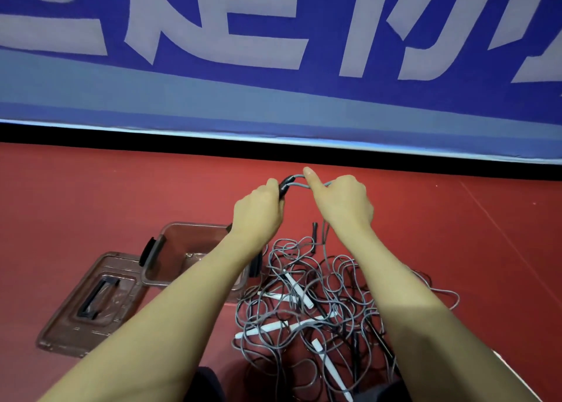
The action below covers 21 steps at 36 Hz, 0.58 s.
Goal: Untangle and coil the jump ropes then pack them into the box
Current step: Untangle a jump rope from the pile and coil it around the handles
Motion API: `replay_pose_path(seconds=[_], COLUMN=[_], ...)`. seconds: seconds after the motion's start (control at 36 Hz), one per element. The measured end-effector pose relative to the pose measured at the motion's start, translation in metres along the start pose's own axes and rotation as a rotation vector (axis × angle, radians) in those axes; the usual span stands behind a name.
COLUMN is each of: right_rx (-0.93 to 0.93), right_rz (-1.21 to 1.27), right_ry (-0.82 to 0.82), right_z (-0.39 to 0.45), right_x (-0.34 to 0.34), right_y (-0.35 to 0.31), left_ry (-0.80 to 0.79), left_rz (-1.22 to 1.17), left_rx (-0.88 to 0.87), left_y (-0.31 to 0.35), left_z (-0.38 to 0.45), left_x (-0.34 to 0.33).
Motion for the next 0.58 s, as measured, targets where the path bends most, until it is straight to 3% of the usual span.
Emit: replay_pose_path(seconds=[0.08, 0.25, 0.36, 0.47, 0.58], right_rx=[0.04, -0.022, 0.216, 0.403, 0.463], right_rz=[-0.075, -0.072, -0.043, -0.084, -0.034], right_ry=[0.031, -0.093, -0.088, -0.266, -0.128], right_z=[-0.001, 0.008, 0.01, 0.006, 0.005], right_x=[0.004, -0.002, -0.006, -0.016, -0.02], right_y=[-0.002, 0.002, 0.003, 0.004, 0.006], left_ry=[-0.025, -0.086, -0.087, -0.07, -0.048], left_rz=[0.085, 0.218, 0.231, 0.244, 0.28], left_rx=[0.0, 0.04, 0.011, -0.062, -0.12], left_y=[0.0, -0.006, -0.01, -0.006, -0.003], left_z=[0.001, 0.004, 0.004, 0.005, 0.006], left_x=[0.001, 0.003, 0.004, 0.007, 0.009])
Point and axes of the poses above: each hand's wrist, its own z-axis towards the middle knuckle, its own x-axis out of the back of the hand, y = z × x, the point moved 1 cm from there along z, towards the middle knuckle, and after that the axes turned 12 degrees about -x, right-handed, at the moved point
